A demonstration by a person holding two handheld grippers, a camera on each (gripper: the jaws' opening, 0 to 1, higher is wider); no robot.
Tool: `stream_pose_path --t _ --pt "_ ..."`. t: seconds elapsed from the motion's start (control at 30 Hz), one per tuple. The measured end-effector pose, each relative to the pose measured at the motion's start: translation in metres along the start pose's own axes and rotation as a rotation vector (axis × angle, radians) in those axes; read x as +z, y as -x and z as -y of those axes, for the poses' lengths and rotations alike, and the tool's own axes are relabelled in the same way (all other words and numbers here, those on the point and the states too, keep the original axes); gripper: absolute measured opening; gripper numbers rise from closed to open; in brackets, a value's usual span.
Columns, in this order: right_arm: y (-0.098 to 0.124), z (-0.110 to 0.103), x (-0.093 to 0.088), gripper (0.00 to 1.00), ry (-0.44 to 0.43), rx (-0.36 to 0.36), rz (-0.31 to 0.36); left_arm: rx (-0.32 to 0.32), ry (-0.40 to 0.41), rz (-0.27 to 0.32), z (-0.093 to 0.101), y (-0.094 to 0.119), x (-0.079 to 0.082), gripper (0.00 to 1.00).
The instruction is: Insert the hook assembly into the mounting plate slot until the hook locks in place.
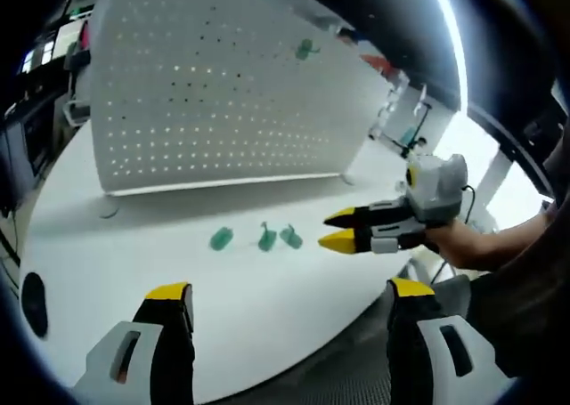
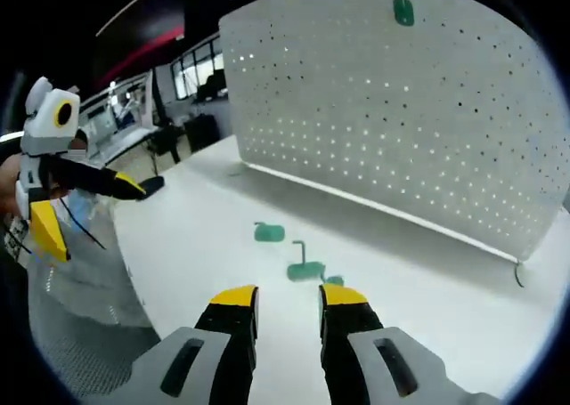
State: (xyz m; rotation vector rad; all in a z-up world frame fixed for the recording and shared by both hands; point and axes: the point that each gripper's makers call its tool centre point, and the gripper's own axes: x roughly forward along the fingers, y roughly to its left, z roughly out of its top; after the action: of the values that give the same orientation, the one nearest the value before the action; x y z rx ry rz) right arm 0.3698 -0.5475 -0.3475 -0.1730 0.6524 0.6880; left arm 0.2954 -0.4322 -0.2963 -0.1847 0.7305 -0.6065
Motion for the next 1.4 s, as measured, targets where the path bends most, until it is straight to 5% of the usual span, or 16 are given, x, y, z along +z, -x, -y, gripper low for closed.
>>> stream_pose_path --t 0.67,1.27,1.4 --pt "-0.068 0.033 -0.024 0.21 0.049 -0.02 -0.208 0.005 0.041 -0.046 -0.004 -0.001 -0.013 0.9" --pt "-0.069 0.046 -0.029 0.02 0.036 -0.049 -0.259 0.013 0.059 -0.058 -0.009 -0.004 -0.018 0.9" --pt "-0.067 0.05 -0.027 0.0 -0.036 -0.055 -0.249 0.013 0.062 -0.053 -0.009 -0.004 -0.016 0.89"
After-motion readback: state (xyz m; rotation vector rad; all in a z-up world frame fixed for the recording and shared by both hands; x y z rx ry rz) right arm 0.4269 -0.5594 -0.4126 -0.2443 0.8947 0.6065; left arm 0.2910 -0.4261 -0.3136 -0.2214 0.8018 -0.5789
